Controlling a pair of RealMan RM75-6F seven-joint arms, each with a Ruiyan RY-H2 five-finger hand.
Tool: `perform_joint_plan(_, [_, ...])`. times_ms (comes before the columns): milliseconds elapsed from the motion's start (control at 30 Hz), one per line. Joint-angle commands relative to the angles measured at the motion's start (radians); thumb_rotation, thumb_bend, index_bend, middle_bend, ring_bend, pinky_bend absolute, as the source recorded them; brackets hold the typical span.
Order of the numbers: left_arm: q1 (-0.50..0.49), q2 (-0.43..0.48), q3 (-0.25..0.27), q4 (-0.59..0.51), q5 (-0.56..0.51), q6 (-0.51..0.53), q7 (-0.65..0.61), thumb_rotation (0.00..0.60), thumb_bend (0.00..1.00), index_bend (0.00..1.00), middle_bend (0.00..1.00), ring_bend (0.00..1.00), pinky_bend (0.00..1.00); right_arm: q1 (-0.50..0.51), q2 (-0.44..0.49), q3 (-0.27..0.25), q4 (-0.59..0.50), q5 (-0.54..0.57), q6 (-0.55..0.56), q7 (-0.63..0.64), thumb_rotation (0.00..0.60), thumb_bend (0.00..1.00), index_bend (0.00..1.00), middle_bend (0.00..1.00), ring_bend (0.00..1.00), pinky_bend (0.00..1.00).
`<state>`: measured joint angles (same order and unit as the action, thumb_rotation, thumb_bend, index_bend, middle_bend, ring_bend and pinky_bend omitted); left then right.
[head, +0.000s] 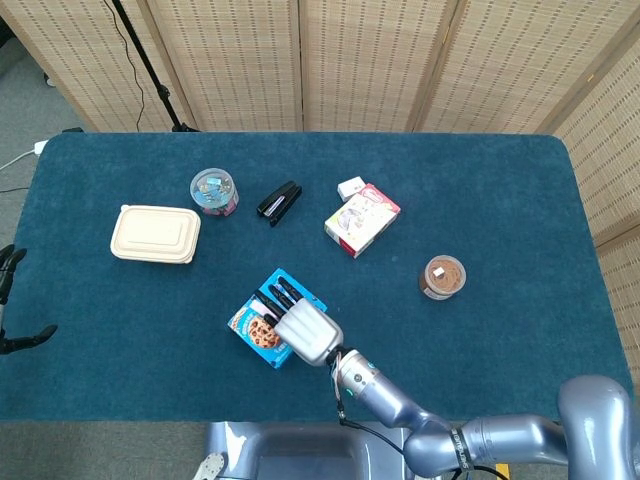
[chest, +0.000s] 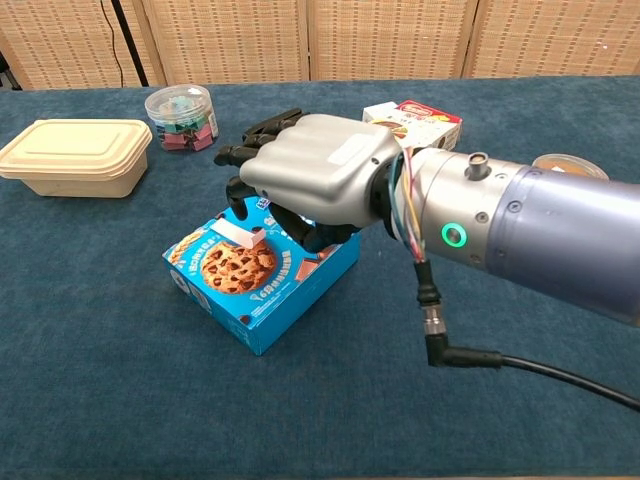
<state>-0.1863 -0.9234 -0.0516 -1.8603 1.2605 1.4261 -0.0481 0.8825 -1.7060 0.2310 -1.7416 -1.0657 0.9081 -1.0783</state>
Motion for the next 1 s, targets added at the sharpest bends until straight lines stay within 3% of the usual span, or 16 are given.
perform_joint_plan(33, [0.005, 0.003, -0.004, 0.005, 0.003, -0.005, -0.011, 0.600, 0.13, 0.00, 0.00, 0.00, 0.00, 0.024, -0.031, -0.005, 0.041, 0.014, 0.018, -0.001, 0.600, 0.91, 0.27, 0.00, 0.00, 0.00])
perform_joint_plan(1000, [0.032, 0.004, -0.033, 0.009, 0.022, -0.025, -0.024, 0.600, 0.13, 0.00, 0.00, 0.00, 0.00, 0.083, -0.088, -0.089, 0.141, 0.029, 0.103, 0.032, 0.600, 0.91, 0.28, 0.00, 0.00, 0.00])
